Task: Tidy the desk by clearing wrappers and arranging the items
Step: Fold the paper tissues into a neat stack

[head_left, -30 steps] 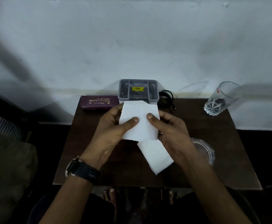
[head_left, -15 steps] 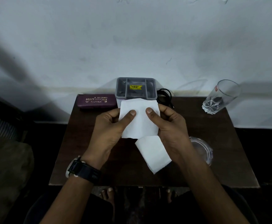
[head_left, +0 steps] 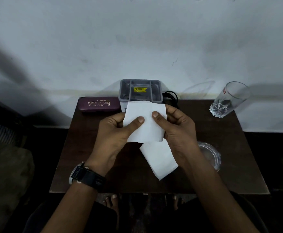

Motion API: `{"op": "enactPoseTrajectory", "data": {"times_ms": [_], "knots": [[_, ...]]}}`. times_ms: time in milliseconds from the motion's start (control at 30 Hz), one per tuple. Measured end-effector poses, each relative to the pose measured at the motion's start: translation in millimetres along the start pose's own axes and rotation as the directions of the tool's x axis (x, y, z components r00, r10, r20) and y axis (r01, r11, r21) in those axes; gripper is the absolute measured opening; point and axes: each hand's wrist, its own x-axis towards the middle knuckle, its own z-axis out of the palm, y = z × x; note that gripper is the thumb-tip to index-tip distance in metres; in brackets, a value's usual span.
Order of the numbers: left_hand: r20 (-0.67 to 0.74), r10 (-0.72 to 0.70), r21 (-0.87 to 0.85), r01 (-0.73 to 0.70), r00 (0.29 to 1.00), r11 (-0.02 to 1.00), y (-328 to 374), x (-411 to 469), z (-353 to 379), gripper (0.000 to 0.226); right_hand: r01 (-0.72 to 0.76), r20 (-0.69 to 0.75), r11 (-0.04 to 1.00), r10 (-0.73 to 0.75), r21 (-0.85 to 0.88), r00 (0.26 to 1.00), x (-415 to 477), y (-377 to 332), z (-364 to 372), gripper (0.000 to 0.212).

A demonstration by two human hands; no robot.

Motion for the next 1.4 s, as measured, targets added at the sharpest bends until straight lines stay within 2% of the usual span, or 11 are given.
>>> {"op": "enactPoseTrajectory", "data": {"times_ms": [333, 433, 600, 800, 867, 967, 1033, 1200, 1300, 1400], "knots": [[-0.008, -0.035, -0.037, 0.035, 0.999, 0.999, 3.2, -1.8, 2.4, 0.018, 0.019, 0.011, 1.000, -0.020, 0.020, 1.000, -1.2, -2.0, 1.0, 0.044], [-0.002, -0.039, -0.034, 0.039, 0.999, 0.999, 3.1, -2.3, 1.9, 0.011, 0.014, 0.010, 0.999, -0.015, 0.038, 1.000, -1.1, -3.8, 2.1, 0.046], [0.007, 0.056, 0.155, -0.057, 0.998, 0.986, 0.6, -0.8, -2.2, 0.006, 0.001, -0.045, 0.990, 0.005, 0.141, 0.999, 2.6, -10.2, 0.9, 0.044], [0.004, 0.077, 0.161, -0.077, 0.997, 0.984, -0.6, 0.1, -2.6, 0.012, -0.053, -0.042, 0.915, 0.076, 0.400, 0.996, 6.9, -23.2, -9.2, 0.044], [0.010, 0.081, 0.130, -0.081, 0.997, 0.988, 0.6, -0.9, -1.3, 0.011, -0.117, 0.000, 0.931, 0.124, 0.345, 0.992, 6.0, -24.4, -7.0, 0.046], [0.027, 0.074, 0.084, -0.076, 0.997, 0.994, 2.9, -1.9, 1.3, 0.010, -0.278, 0.173, 0.946, 0.249, 0.169, 0.953, -0.9, -22.0, -0.8, 0.061], [0.023, 0.063, 0.049, -0.064, 0.998, 0.997, 4.0, -2.2, 2.5, 0.007, -0.298, 0.232, 0.947, 0.264, 0.121, 0.936, -3.7, -18.8, 0.4, 0.048], [0.025, -0.012, -0.018, 0.012, 1.000, 1.000, 1.8, -0.1, -0.8, 0.013, -0.211, 0.083, 0.965, 0.200, 0.154, 0.976, 3.1, -10.7, -4.9, 0.033], [0.036, -0.097, -0.048, 0.099, 0.995, 0.994, 1.7, 1.6, -0.9, 0.022, -0.135, 0.060, 0.987, 0.130, 0.083, 0.990, 5.6, -7.3, -7.6, 0.031], [0.048, -0.078, -0.082, 0.082, 0.996, 0.993, -0.6, 2.5, -0.8, 0.019, -0.056, 0.024, 0.998, 0.057, -0.041, 0.998, 5.3, -6.2, -6.8, 0.038]]}}
